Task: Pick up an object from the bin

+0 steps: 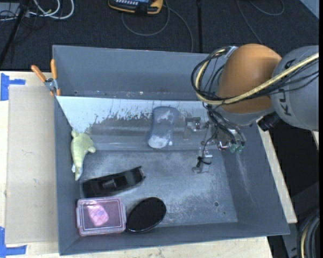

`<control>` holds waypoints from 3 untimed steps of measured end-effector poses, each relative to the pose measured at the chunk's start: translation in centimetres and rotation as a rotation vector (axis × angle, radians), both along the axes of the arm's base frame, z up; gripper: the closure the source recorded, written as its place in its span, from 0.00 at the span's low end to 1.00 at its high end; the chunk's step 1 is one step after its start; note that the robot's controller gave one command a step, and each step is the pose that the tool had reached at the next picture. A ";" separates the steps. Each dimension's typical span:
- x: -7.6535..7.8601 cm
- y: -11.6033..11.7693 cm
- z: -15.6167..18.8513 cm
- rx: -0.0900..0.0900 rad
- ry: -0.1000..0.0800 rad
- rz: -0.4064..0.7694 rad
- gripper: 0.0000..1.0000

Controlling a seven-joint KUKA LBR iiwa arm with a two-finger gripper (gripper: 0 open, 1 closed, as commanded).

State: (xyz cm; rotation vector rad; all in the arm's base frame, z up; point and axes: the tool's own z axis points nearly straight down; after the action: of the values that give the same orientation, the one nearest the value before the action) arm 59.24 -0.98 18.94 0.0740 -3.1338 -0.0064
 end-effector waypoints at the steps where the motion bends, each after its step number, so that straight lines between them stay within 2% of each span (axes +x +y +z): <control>1: -3.3 0.5 -4.3 -0.004 -0.010 0.109 0.00; 2: -3.5 4.4 -7.1 -0.003 0.001 0.171 0.00; 3: -3.8 7.5 -8.5 0.002 -0.005 0.086 0.00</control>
Offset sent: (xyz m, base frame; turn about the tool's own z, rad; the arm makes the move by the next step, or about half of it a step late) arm -0.0052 0.1601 -0.1111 -0.2418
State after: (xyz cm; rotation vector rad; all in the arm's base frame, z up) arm 55.42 6.55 10.39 0.2084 -3.1330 -0.0082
